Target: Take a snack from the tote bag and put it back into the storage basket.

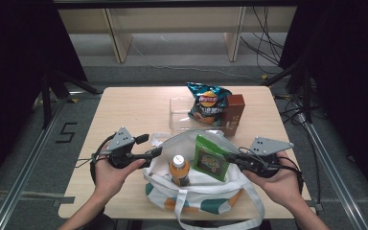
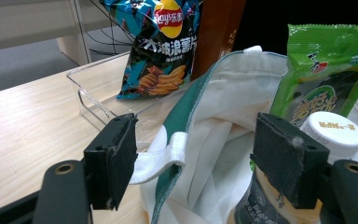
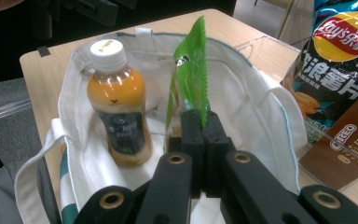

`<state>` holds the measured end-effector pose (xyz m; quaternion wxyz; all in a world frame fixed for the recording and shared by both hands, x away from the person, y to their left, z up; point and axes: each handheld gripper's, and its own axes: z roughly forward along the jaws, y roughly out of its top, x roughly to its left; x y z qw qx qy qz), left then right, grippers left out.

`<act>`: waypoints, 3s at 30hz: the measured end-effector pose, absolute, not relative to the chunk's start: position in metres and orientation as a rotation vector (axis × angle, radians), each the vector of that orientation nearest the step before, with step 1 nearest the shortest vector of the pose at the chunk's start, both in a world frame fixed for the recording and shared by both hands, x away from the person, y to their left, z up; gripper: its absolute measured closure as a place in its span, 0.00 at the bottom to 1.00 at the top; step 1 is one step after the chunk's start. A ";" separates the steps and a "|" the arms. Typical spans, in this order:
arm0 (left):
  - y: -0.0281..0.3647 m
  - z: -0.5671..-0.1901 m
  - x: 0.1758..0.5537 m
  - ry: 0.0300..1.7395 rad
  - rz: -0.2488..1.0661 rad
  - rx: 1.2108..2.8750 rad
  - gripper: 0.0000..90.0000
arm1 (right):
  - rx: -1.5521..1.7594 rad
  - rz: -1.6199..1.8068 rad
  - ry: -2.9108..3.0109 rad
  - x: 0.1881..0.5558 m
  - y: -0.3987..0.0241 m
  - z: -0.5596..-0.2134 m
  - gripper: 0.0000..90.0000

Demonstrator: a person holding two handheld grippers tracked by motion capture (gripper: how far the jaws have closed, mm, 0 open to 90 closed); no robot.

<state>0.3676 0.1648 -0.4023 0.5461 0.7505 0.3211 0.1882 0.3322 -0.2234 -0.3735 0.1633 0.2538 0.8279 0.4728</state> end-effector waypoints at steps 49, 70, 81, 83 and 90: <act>0.163 -0.402 0.368 0.759 0.446 1.781 0.33 | 0.729 1.419 2.257 0.341 -0.232 -0.343 1.00; 0.163 -0.402 0.369 0.761 0.443 1.780 0.33 | 0.737 1.454 2.243 0.343 -0.232 -0.336 1.00; 0.163 -0.402 0.369 0.762 0.446 1.779 0.33 | 0.731 1.475 2.229 0.344 -0.234 -0.331 1.00; 0.164 -0.402 0.369 0.763 0.447 1.778 0.33 | 0.723 1.476 2.220 0.345 -0.234 -0.331 1.00; 0.163 -0.403 0.369 0.767 0.438 1.782 0.33 | 0.723 1.488 2.203 0.345 -0.232 -0.326 1.00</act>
